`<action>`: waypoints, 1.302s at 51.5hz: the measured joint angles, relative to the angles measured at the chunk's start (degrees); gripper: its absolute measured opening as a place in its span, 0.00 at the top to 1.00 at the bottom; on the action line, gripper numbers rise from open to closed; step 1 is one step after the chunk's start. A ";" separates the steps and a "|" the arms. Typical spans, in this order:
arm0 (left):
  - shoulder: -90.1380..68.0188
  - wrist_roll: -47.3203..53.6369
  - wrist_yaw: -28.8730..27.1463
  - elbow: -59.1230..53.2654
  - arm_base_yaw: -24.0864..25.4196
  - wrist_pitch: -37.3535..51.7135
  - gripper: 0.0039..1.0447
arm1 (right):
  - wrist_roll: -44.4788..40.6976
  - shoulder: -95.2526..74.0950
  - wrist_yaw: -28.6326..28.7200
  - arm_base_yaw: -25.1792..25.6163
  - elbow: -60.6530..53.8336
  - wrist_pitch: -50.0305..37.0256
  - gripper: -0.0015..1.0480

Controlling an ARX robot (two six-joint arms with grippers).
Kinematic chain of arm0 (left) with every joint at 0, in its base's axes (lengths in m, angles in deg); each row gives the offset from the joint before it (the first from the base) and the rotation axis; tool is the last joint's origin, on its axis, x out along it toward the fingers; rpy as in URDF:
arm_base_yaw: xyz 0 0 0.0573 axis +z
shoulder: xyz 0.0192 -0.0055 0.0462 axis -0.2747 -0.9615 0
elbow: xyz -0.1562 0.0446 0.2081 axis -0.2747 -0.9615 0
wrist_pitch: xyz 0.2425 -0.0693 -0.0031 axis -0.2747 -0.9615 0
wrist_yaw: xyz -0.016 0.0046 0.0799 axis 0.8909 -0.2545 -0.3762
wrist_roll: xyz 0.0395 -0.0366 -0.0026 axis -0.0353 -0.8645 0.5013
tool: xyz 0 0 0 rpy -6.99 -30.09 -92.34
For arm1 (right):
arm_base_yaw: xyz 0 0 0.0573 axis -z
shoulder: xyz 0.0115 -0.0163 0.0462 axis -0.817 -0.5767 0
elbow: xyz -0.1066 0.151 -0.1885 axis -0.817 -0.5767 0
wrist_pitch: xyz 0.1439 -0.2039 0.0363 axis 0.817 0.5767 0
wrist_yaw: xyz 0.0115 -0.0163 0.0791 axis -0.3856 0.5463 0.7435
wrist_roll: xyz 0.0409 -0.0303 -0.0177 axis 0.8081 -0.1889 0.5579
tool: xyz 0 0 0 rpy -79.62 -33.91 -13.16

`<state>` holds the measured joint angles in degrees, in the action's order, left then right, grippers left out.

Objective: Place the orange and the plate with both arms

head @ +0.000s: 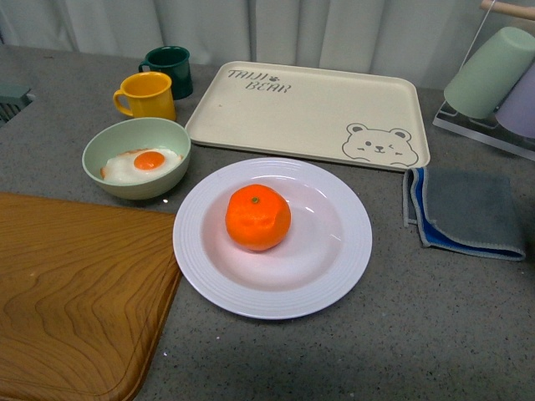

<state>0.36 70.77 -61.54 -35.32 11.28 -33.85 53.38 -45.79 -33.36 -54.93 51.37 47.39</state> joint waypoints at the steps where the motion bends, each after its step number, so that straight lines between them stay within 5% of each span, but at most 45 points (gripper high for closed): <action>1: 0.46 -0.02 0.74 -0.09 0.48 -0.39 0.97 | 0.00 0.00 0.00 0.00 0.00 0.00 0.09; 9: 7.67 0.02 3.76 -0.98 4.44 -6.34 0.97 | 0.00 0.02 -0.04 0.00 0.00 0.00 0.09; 36: 28.61 0.02 4.26 -1.07 4.52 -25.38 0.97 | 0.00 0.00 -0.02 0.00 0.00 0.00 0.09; 67: 40.17 0.02 4.26 -1.07 4.52 -36.79 0.97 | 0.00 0.00 -0.02 0.00 0.00 0.00 0.09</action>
<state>40.54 70.79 -57.28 -36.39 15.80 -70.64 53.38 -45.79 -33.38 -54.93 51.37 47.39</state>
